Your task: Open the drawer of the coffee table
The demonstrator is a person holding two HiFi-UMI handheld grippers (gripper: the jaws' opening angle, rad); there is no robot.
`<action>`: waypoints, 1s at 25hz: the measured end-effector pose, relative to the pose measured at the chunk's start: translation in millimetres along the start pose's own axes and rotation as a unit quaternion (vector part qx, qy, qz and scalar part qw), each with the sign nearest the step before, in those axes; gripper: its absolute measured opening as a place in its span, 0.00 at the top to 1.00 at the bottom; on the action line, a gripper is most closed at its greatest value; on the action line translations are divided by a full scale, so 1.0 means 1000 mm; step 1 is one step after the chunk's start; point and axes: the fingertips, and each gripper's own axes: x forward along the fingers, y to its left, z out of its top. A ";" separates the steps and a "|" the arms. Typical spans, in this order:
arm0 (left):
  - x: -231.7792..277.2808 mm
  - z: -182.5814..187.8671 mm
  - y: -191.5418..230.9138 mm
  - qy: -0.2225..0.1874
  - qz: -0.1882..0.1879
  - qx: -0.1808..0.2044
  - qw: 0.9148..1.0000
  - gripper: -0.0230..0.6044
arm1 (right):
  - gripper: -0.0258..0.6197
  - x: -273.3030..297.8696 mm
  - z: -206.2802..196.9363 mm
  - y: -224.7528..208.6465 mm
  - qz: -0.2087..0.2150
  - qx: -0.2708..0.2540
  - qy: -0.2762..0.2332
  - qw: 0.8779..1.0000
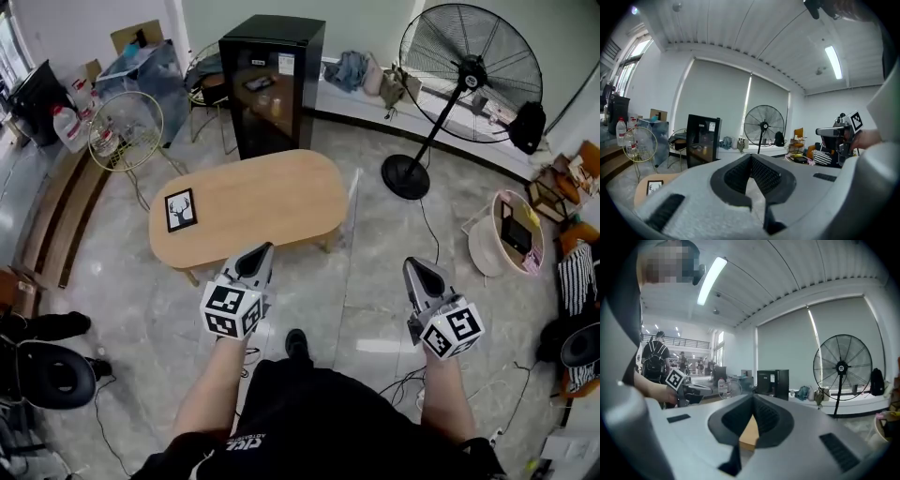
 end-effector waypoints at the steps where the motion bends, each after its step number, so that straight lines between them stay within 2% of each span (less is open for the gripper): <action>1: 0.008 0.004 0.008 -0.001 0.001 0.001 1.000 0.95 | 0.95 0.013 0.000 -0.003 0.004 0.002 0.000 1.000; 6: 0.036 0.014 0.037 0.008 0.005 0.021 1.000 0.95 | 0.95 0.059 0.002 -0.029 0.016 0.004 0.006 1.000; 15: 0.059 0.002 0.080 0.018 0.066 -0.020 0.997 0.95 | 0.95 0.125 0.014 -0.081 0.052 0.003 0.007 0.999; 19: 0.075 -0.004 0.081 0.024 0.100 -0.038 0.994 0.95 | 0.95 0.147 0.007 -0.114 0.082 0.012 0.010 0.997; 25: 0.105 -0.003 0.053 0.033 0.156 -0.052 0.986 0.95 | 0.95 0.163 -0.012 -0.156 0.157 0.016 0.031 0.987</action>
